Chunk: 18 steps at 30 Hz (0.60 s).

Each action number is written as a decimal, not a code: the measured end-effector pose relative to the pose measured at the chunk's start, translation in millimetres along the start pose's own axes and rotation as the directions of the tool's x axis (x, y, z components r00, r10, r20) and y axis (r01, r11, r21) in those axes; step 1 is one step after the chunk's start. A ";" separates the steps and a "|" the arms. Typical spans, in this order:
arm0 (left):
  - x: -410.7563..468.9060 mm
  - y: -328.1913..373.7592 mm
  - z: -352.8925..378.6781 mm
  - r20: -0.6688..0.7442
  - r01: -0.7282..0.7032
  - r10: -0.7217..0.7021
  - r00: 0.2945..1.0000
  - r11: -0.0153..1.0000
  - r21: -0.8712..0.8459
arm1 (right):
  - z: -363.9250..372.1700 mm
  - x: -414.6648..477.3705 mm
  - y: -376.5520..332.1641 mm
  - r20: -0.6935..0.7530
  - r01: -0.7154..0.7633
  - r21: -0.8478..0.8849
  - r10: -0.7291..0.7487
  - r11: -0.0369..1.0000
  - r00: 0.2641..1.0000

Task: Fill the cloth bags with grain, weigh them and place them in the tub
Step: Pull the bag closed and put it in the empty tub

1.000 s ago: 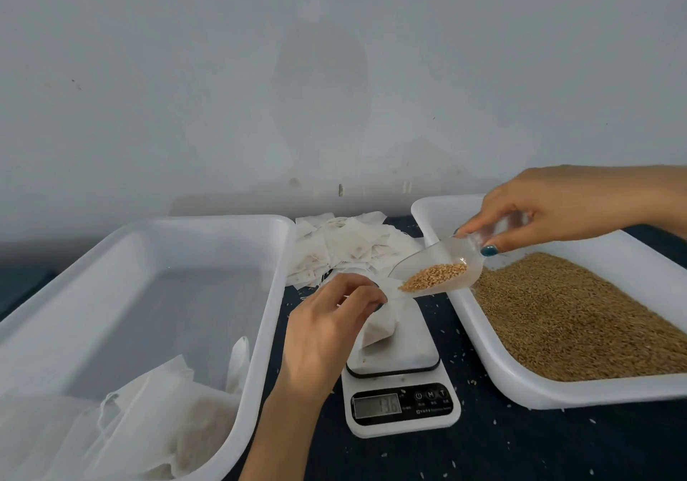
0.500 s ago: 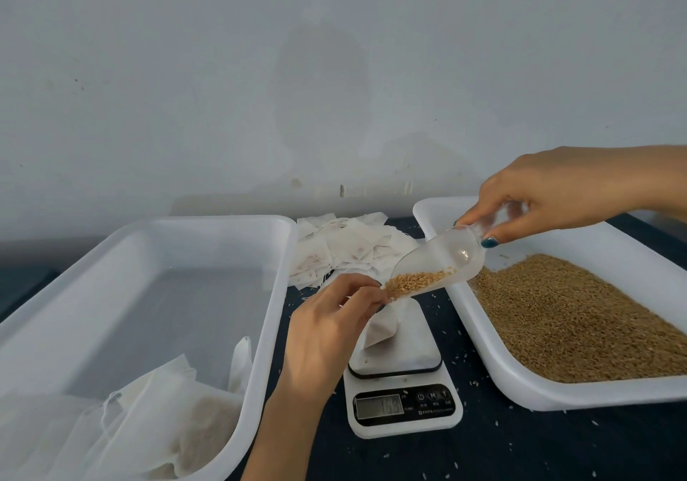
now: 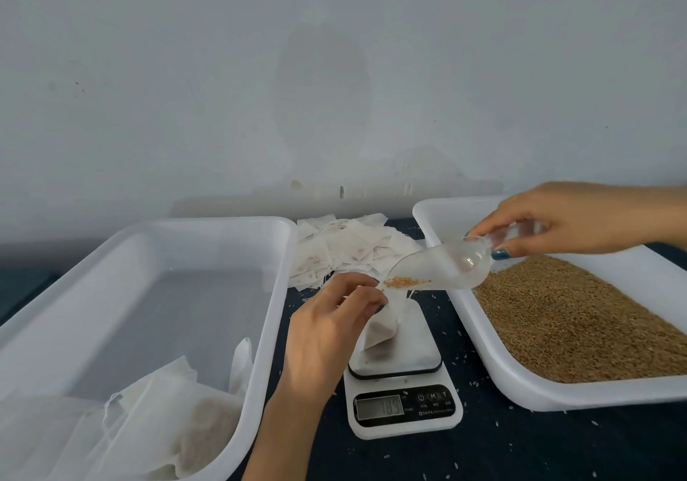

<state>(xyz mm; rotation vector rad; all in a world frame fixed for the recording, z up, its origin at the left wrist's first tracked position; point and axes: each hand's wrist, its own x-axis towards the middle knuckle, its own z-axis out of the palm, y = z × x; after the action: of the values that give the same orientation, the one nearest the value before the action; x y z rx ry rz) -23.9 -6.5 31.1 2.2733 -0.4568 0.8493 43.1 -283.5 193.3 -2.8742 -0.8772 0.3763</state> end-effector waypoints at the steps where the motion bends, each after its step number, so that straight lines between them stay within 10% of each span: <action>1: 0.7 0.6 -0.3 -0.008 -0.021 0.021 1.000 1.000 0.018 | 9.1 -1.8 8.9 -0.005 0.004 0.098 -0.004 0.995 1.000; 10: 0.3 -8.2 14.3 0.052 0.164 -0.157 0.986 0.972 -0.166 | 111.5 -29.3 95.2 -0.135 -0.133 0.656 0.288 0.743 0.948; 18: 0.9 -13.7 17.8 -0.056 0.219 -0.230 0.972 0.964 -0.152 | 149.1 -22.4 90.3 0.042 -0.486 0.021 0.485 0.874 0.874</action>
<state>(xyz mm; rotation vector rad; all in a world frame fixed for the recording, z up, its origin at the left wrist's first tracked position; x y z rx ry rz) -8.1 -8.9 15.2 2.1039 -0.2141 0.7560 33.4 -365.5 38.2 -3.0359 -0.1276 0.4781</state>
